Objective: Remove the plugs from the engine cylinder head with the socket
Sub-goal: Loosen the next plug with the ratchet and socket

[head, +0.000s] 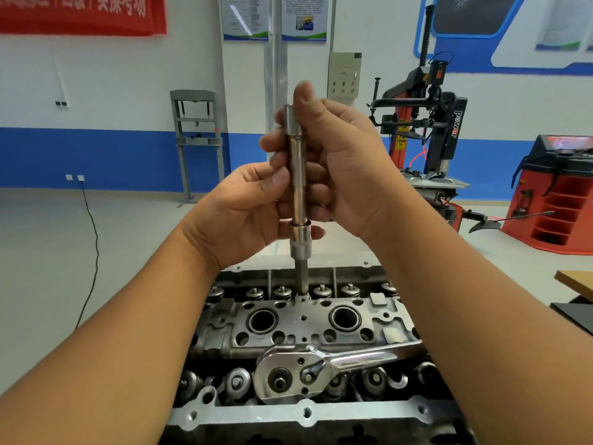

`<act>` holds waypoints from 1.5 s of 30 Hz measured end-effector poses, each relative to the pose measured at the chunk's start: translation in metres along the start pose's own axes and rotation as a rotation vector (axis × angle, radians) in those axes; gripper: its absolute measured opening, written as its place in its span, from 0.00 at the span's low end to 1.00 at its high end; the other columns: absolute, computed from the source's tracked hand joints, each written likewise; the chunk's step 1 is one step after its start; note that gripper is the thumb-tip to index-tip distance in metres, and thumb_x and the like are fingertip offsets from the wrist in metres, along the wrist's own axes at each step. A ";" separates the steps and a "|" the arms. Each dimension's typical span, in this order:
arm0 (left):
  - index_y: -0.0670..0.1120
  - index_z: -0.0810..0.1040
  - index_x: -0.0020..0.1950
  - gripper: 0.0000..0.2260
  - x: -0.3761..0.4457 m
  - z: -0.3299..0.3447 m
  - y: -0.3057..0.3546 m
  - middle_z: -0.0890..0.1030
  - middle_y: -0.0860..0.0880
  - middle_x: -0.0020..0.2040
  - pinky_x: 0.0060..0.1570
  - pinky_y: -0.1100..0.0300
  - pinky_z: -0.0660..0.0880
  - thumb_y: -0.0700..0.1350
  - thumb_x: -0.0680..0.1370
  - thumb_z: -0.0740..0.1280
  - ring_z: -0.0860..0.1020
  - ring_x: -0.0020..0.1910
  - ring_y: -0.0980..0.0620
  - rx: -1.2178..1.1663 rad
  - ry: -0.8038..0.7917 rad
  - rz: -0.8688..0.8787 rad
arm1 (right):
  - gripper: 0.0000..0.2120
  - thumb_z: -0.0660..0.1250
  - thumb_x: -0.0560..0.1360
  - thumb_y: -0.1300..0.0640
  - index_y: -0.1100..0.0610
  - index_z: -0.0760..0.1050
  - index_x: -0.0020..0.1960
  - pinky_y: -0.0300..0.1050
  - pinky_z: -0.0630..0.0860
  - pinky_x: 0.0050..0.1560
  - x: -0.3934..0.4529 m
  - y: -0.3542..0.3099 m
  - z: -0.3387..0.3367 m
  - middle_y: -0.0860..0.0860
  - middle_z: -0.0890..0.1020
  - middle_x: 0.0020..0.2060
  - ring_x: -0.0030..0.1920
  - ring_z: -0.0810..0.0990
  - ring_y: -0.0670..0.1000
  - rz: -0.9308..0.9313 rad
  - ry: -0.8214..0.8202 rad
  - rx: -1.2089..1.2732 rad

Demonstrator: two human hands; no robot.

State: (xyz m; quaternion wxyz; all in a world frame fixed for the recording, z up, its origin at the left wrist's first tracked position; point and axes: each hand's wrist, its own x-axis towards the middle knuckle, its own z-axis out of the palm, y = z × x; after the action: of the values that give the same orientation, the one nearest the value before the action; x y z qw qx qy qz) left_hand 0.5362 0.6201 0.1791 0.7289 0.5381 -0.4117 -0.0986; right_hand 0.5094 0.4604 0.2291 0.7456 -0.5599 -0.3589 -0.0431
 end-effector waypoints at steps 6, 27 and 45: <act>0.45 0.85 0.54 0.15 0.005 -0.005 -0.006 0.85 0.46 0.46 0.48 0.48 0.83 0.48 0.71 0.81 0.85 0.43 0.48 -0.084 -0.017 0.076 | 0.16 0.61 0.85 0.50 0.60 0.80 0.52 0.37 0.76 0.29 0.002 0.005 0.003 0.57 0.86 0.42 0.40 0.84 0.51 -0.048 0.006 0.019; 0.47 0.87 0.52 0.14 0.004 -0.006 0.002 0.87 0.48 0.45 0.49 0.51 0.83 0.50 0.70 0.82 0.86 0.45 0.49 0.062 0.015 -0.001 | 0.11 0.67 0.83 0.52 0.60 0.73 0.50 0.37 0.71 0.22 -0.005 0.003 0.009 0.57 0.83 0.37 0.26 0.79 0.46 -0.046 0.033 -0.044; 0.45 0.85 0.55 0.10 0.000 -0.009 -0.003 0.86 0.45 0.49 0.56 0.39 0.82 0.49 0.78 0.71 0.85 0.51 0.43 0.038 -0.048 -0.038 | 0.14 0.60 0.86 0.50 0.58 0.75 0.48 0.38 0.76 0.34 -0.002 0.007 0.022 0.49 0.83 0.32 0.34 0.82 0.46 -0.201 0.209 -0.399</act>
State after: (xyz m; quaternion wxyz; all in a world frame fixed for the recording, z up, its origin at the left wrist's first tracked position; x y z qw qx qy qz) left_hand 0.5441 0.6253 0.1759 0.7064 0.5571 -0.4206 -0.1172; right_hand 0.5003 0.4810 0.2245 0.6454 -0.6500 -0.3180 -0.2445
